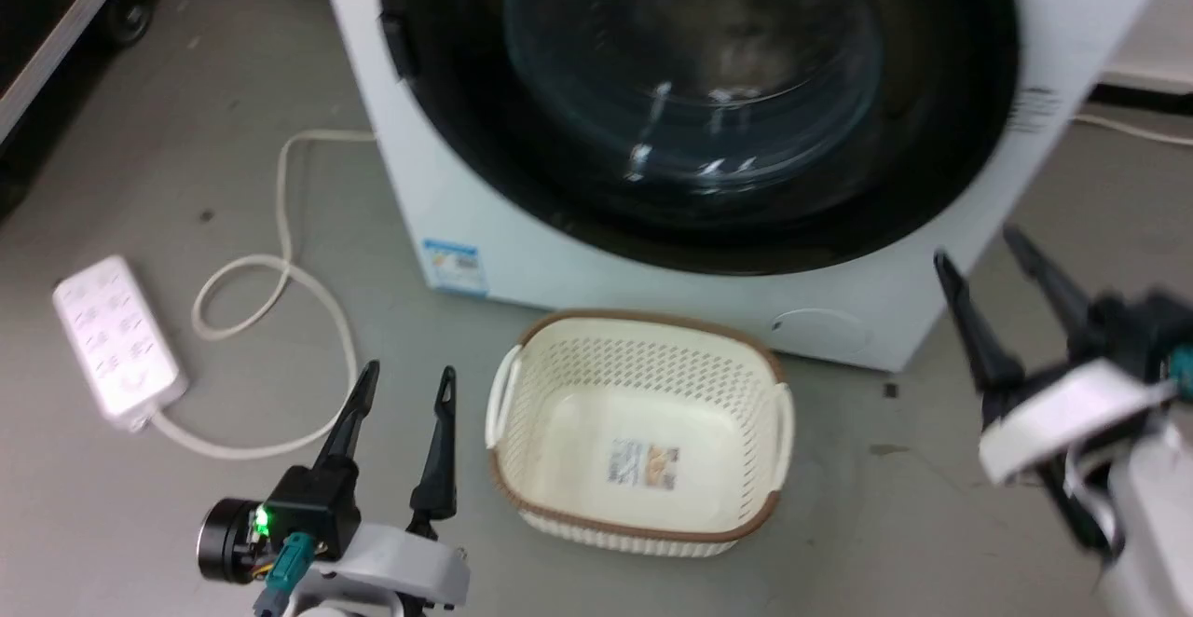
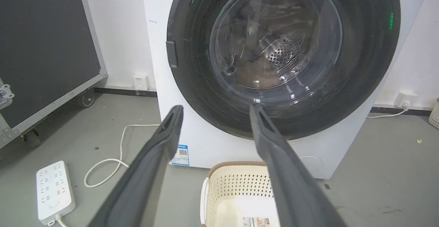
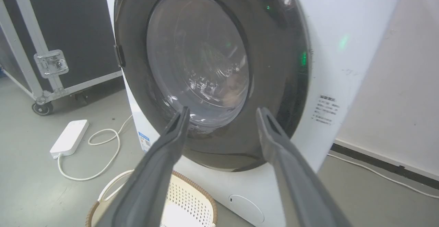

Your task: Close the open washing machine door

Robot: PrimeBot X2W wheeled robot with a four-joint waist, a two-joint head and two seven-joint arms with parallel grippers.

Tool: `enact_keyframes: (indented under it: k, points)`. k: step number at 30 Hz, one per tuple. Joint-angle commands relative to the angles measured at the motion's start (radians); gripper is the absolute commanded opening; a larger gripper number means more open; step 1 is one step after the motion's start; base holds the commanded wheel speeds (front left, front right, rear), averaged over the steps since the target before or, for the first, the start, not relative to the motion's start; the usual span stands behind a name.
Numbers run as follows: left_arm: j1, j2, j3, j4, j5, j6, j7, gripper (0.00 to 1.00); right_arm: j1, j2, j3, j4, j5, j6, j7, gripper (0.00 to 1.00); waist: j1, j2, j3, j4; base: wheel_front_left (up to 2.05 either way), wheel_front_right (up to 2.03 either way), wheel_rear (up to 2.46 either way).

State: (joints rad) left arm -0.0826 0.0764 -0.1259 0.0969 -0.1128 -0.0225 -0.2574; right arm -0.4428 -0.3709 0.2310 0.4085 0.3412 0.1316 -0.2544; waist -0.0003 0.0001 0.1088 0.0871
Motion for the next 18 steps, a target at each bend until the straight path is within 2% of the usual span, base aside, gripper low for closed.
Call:
enact_keyframes:
  k: [1, 9, 12, 18]
  points:
    - [0.015, 0.002, 0.007, 0.006, -0.006, -0.006, -0.004, 1.0, 0.067, 0.031, -0.041, -0.041, -0.03, -0.001, -0.007, 1.0, 0.0003, -0.0001, -0.049, -0.052, 0.0, 0.0, 0.0]
    - [0.053, 0.003, 0.023, 0.043, -0.021, -0.022, -0.004, 1.0, 0.35, 0.236, -0.237, -0.258, -0.204, -0.001, -0.007, 1.0, 0.0003, -0.0001, -0.077, -0.09, 0.0, 0.0, 0.0]
    - [0.068, 0.0, 0.028, 0.057, -0.027, -0.023, -0.004, 1.0, 0.416, 0.271, -0.262, -0.305, -0.276, -0.001, -0.007, 1.0, 0.0003, -0.0001, -0.082, -0.098, 0.0, 0.0, 0.0]
    - [0.084, -0.003, 0.026, 0.069, -0.024, -0.028, -0.004, 1.0, 0.477, 0.305, -0.273, -0.32, -0.312, -0.001, -0.007, 1.0, 0.0003, -0.0001, -0.092, -0.102, 0.0, 0.0, 0.0]
